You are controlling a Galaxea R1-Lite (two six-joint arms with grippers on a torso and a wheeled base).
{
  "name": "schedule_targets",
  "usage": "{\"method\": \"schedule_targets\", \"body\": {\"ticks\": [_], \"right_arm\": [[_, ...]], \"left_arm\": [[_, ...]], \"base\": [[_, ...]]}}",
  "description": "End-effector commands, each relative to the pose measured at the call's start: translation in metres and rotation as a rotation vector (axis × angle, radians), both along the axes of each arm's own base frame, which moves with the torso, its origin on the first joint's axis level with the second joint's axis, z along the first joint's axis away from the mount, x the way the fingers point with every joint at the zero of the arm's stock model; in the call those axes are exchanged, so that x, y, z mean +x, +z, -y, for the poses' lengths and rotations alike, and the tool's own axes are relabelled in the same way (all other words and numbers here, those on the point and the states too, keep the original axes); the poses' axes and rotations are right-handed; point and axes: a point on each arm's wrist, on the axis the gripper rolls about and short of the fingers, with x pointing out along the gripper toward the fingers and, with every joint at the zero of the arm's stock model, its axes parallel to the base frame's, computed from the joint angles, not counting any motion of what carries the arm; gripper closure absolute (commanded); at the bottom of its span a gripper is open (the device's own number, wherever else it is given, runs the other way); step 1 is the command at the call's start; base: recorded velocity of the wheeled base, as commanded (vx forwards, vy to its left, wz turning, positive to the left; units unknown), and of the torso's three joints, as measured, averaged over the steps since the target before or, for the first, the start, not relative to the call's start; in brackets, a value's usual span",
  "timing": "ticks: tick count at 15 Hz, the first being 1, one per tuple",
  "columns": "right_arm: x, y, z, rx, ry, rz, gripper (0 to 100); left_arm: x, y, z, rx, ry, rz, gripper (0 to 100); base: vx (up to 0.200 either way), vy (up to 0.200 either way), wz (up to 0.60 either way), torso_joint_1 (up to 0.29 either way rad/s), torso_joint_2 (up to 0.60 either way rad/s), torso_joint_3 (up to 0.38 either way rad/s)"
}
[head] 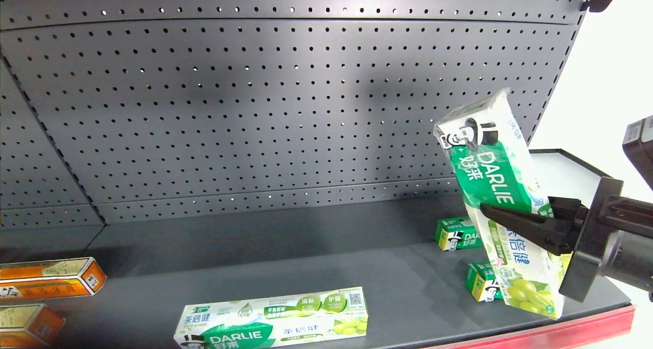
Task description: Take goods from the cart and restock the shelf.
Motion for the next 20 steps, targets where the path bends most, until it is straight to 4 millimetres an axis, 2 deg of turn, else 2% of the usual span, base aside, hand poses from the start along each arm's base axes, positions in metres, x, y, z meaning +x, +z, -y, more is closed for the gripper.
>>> {"method": "schedule_targets", "body": {"ticks": [1,4,7,8,12,13,15,18,20], "right_arm": [[-0.001,0.001,0.000,0.003,0.001,0.003,100],[0.000,0.001,0.000,0.000,0.001,0.003,100],[-0.001,0.001,0.000,0.001,-0.001,0.004,100],[-0.001,0.001,0.000,0.001,-0.001,0.004,100],[0.001,0.001,-0.001,0.000,0.004,0.003,100],[0.004,0.002,-0.006,-0.004,0.015,-0.002,100],[0.010,0.002,-0.021,-0.032,0.053,0.001,100],[0.025,0.003,-0.039,-0.069,0.075,0.008,100],[0.026,0.001,-0.043,-0.073,0.085,0.002,100]], "left_arm": [[-0.023,-0.020,0.005,-0.085,0.073,0.091,0],[-0.020,-0.026,0.002,-0.083,0.188,0.077,0],[-0.009,-0.056,-0.008,-0.096,0.543,-0.006,0],[-0.007,-0.060,-0.012,-0.091,0.670,0.010,0],[-0.005,-0.061,-0.013,-0.201,0.708,0.043,0],[-0.005,-0.060,-0.014,-0.305,0.777,0.050,0],[-0.005,-0.059,-0.014,-0.399,0.790,0.057,0],[-0.004,-0.059,-0.014,-0.314,0.750,0.056,0],[-0.004,-0.060,-0.013,-0.239,0.730,0.056,0]], "base": [[0.000,0.000,0.00,0.000,0.00,0.000],[0.000,0.000,0.00,0.000,0.00,0.000],[0.000,0.000,0.00,0.000,0.00,0.000],[0.000,0.000,0.00,0.000,0.00,0.000],[0.000,0.000,0.00,0.000,0.00,0.000],[0.000,0.000,0.00,0.000,0.00,0.000],[0.000,0.000,0.00,0.000,0.00,0.000],[0.000,0.000,0.00,0.000,0.00,0.000],[0.000,0.000,0.00,0.000,0.00,0.000]]}}
